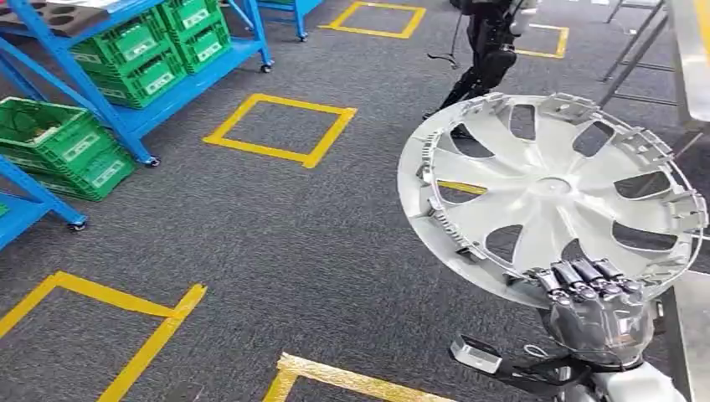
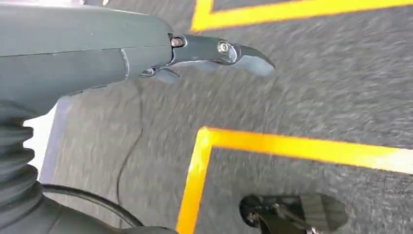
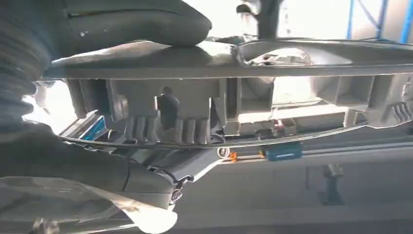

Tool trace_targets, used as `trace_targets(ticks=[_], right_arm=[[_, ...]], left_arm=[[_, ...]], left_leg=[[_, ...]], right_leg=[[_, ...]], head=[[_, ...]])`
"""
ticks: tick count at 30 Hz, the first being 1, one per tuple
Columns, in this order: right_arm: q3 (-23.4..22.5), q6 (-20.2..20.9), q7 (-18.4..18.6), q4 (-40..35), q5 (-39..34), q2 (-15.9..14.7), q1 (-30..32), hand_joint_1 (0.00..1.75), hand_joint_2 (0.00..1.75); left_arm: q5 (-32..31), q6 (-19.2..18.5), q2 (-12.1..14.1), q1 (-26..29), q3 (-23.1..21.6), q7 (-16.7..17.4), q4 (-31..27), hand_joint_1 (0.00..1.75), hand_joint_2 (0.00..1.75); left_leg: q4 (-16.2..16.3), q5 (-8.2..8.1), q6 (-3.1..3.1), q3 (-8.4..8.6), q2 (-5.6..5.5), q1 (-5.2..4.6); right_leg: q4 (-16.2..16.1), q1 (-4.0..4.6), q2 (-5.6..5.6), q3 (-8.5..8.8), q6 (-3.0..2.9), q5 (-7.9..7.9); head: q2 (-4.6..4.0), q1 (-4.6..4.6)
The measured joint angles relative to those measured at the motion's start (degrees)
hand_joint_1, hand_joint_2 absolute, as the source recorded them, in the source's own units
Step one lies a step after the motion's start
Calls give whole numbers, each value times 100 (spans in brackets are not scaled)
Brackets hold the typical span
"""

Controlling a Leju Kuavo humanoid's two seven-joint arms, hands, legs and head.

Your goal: Take the parts from the cabinet and place them on the table.

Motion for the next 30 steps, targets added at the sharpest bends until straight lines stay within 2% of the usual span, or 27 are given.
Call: trace_targets(ticks=[2,3,4,5,6,8,9,10,11,12,13,14,15,16,18,19,20,21,22,23,24,25,26,27,28,29,30], right_arm=[[-11,0,-22,0,0,4,22,175,175],[-28,0,-31,0,-2,11,43,175,175],[-35,0,-48,0,0,11,69,175,175],[-39,0,-59,0,-4,11,69,175,175],[-42,0,-72,0,-2,11,58,175,175],[-50,0,-94,0,-2,24,61,175,175],[-61,0,-107,0,0,24,73,175,175],[-72,0,-109,0,0,26,86,175,175],[-89,0,-126,0,0,30,90,175,175],[-107,0,-146,0,0,37,90,175,175],[-129,0,-157,-2,0,48,89,175,175],[-138,0,-157,-4,0,59,79,175,175],[-138,0,-159,-13,-2,66,78,175,175],[-140,0,-162,-22,-4,72,78,175,175],[-166,0,-175,-24,-4,92,104,175,175],[-179,0,-186,-26,-4,98,111,175,175],[-181,0,-208,-43,-4,109,132,175,175],[-192,-2,-208,-50,-4,112,125,175,175],[-199,0,-212,-57,-4,138,124,175,175],[-201,0,-216,-63,-4,155,129,175,175],[-208,0,-221,-72,-2,173,138,175,175],[-212,-2,-223,-72,-2,179,148,175,175],[-219,0,-225,-72,-2,184,165,175,175],[-223,0,-225,-72,-2,190,178,175,175],[-227,0,-225,-77,-2,195,184,175,175],[-229,-2,-227,-90,-2,208,193,175,175],[-232,0,-227,-92,-4,210,192,175,175]], left_arm=[[-79,52,4,-1,-122,4,0,0,175],[-109,76,9,-9,-149,4,0,0,175],[-135,98,4,-24,-186,4,0,0,175],[-166,113,2,-32,-238,4,0,0,175],[-173,120,2,-31,-275,4,0,0,175],[-177,120,4,-10,-301,4,0,0,175],[-188,120,7,-7,-315,7,0,0,175],[-194,120,7,-9,-336,7,0,0,175],[-210,116,4,-16,-367,7,0,0,175],[-229,111,0,-22,-389,7,0,0,175],[-234,107,-7,-26,-400,7,0,0,175],[-234,107,-4,-27,-409,7,0,0,175],[-234,107,-2,-30,-417,7,0,0,175],[-234,107,0,-31,-424,7,0,0,175],[-240,98,-7,-39,-428,7,0,0,175],[-240,98,-13,-51,-433,7,0,0,175],[-242,96,-13,-65,-437,7,0,0,175],[-238,96,-13,-70,-437,7,0,0,175],[-229,74,-13,-66,-437,7,0,0,175],[-210,54,-15,-49,-437,7,0,0,175],[-173,39,-18,-33,-437,7,2,0,175],[-164,28,-20,-21,-437,7,2,0,175],[-164,26,-20,-17,-437,7,2,0,175],[-162,26,-18,-22,-437,7,2,0,175],[-148,24,-17,-26,-437,7,2,0,175],[-101,2,-9,-27,-435,7,2,0,175],[-43,-35,7,-31,-424,7,2,0,175]], left_leg=[[20,9,25,-20,89,-40],[-22,39,63,-5,150,-34],[-102,91,105,22,241,9],[-131,99,139,40,280,0],[-130,100,155,35,352,-8],[-127,91,161,31,519,-17],[-125,86,159,31,590,-17],[-124,80,152,36,654,-17],[-122,65,133,45,726,-16],[-118,49,114,60,785,-14],[-116,29,88,82,840,-12],[-116,6,51,109,897,-27],[-86,-22,11,103,945,-78],[-88,-22,0,104,980,-70],[-93,-30,-35,139,1089,-58],[-88,-70,-83,153,1130,-39],[17,-171,-120,122,890,-14],[332,-371,-116,-8,671,-5],[824,-618,-109,-235,552,-9],[1349,-821,-101,-487,502,-15],[1728,-923,-86,-686,490,-18],[1848,-883,-63,-780,484,-20],[1700,-693,-30,-743,474,-28],[1317,-404,11,-605,446,-40],[784,-90,53,-394,368,-54],[280,163,93,-199,162,-68],[133,105,119,-144,-73,-52]], right_leg=[[-36,-46,105,-39,90,52],[-65,-38,166,-54,133,70],[3,-49,-13,-122,130,33],[161,-12,-367,-194,139,-89],[531,-12,-519,-380,162,-303],[1462,-27,-587,-827,205,-701],[1707,-38,-589,-944,219,-743],[1667,-47,-598,-914,229,-660],[1346,-59,-623,-734,237,-454],[854,-63,-686,-454,240,-222],[322,-65,-812,-142,241,-24],[-33,-22,-1101,44,233,-108],[-70,-9,-1054,97,157,-81],[-42,3,-982,81,105,-78],[-26,28,-858,42,55,-88],[-38,17,-799,54,5,-77],[-49,-2,-751,66,-31,-70],[-48,-3,-710,70,-60,-69],[-47,1,-643,70,-76,-71],[-46,13,-569,71,-87,-69],[-45,28,-493,72,-100,-72],[-45,43,-412,80,-102,-72],[-44,54,-326,93,-103,-72],[-42,62,-240,107,-102,-73],[-41,61,-159,124,-102,-73],[-42,53,-90,128,-100,-73],[-24,68,-40,106,-83,-77]], head=[[2,-13],[0,2],[2,-4],[0,39],[0,48],[0,44],[0,48],[0,48],[0,50],[0,48],[0,48],[0,46],[0,39],[0,33],[0,46],[0,33],[0,24],[0,24],[0,17],[0,22],[0,22],[0,24],[0,24],[0,24],[0,24],[0,22],[0,31]])
